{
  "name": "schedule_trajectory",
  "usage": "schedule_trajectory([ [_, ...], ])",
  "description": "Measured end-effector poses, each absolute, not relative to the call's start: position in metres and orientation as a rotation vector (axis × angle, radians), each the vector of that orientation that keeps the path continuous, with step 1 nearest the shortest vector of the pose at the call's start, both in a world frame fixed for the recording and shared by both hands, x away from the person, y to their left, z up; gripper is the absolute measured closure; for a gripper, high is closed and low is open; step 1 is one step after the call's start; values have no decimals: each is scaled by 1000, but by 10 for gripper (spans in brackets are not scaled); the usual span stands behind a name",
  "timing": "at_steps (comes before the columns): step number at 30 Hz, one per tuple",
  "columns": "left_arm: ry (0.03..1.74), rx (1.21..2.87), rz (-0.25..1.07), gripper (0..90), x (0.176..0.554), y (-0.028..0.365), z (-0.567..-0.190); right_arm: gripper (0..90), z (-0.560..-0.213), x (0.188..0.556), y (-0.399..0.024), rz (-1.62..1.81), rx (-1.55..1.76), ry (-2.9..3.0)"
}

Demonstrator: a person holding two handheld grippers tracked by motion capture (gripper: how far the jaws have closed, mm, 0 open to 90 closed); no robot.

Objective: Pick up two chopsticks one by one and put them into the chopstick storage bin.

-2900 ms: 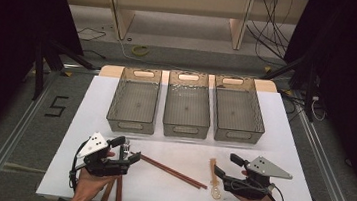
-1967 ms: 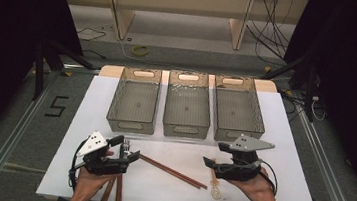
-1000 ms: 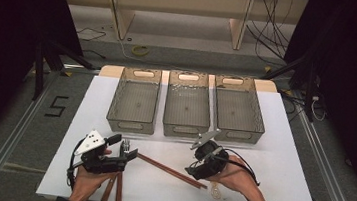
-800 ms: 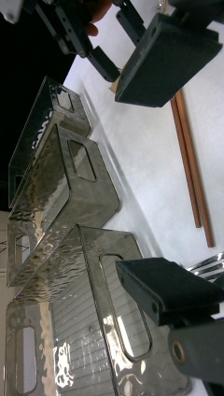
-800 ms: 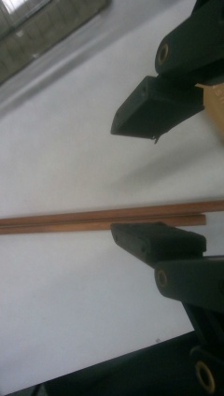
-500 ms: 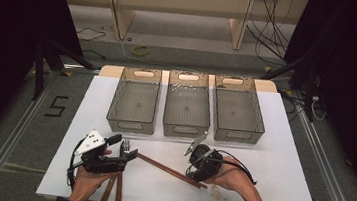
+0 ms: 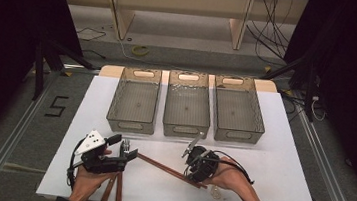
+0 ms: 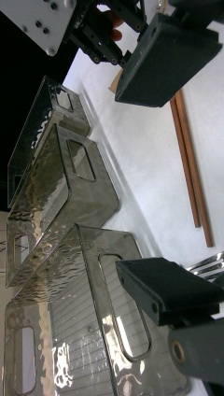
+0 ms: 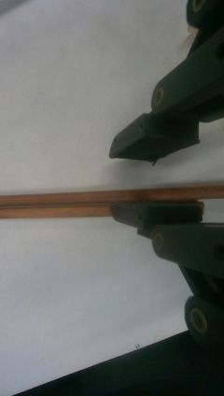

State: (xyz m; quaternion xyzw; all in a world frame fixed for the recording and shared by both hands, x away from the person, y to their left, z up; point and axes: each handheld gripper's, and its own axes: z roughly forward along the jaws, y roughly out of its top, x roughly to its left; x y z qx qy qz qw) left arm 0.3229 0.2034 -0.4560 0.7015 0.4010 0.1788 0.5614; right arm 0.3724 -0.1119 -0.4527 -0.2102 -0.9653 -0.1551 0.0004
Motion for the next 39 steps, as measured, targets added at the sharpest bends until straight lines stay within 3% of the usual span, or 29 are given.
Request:
schedule_trajectory([
  [19,947,1651,420,152,323,204,-456,826,-460,376,-107,-392,-643,-3061],
  [39,944,1658,411,152,324,203,-456,839,-453,375,-108,-457,-612,-3068],
])
